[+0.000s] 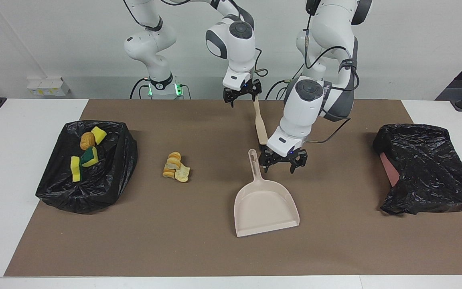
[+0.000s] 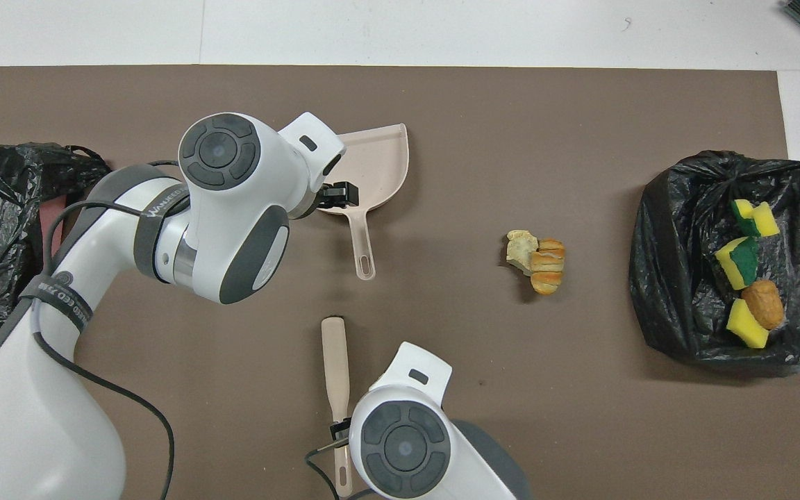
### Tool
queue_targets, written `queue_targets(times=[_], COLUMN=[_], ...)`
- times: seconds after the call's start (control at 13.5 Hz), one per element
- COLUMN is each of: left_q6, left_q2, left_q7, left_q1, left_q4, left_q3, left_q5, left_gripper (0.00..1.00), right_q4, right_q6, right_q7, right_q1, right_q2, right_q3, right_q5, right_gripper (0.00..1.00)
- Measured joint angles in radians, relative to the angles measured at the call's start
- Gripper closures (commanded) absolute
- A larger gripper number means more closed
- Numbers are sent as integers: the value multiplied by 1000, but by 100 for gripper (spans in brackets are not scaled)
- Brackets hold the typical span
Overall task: Sweep and dump trash in bin
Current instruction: 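Grasp the brush handle with the right gripper while the left gripper holds the dustpan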
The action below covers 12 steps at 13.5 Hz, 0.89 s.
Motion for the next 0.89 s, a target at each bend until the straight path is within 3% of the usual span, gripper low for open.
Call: queue_targets(times=[0.22, 0.52, 0.59, 0.67, 0.74, 0.81, 0.89], left_q6=[-10, -15, -14, -14, -15, -19, -25], left_q2=[16, 71, 88, 99, 102, 102, 101], left_q7=[-5, -98, -114, -121, -124, -125, -125], left_q1=[-23, -81, -91, -96, -97, -97, -97], left_q4=[-3, -7, -6, -4, -3, -2, 1], left_q3=[0, -1, -1, 0, 0, 0, 2], left_q5=[-3, -4, -4, -4, -4, -4, -4], left_gripper=[0, 0, 9, 27, 36, 36, 48], right_q4=[-63, -67, -67, -67, -67, -66, -66], right_q6=[142, 239, 252, 253, 253, 253, 253], right_q7=[66, 95, 101, 103, 103, 103, 103], right_q1=[76, 111, 119, 124, 125, 125, 125], right_q2=[44, 106, 116, 121, 122, 122, 122], right_q3=[1, 0, 0, 0, 0, 0, 0], right_q5=[36, 41, 41, 41, 41, 41, 41], right_gripper=[0, 0, 0, 0, 6, 19, 39])
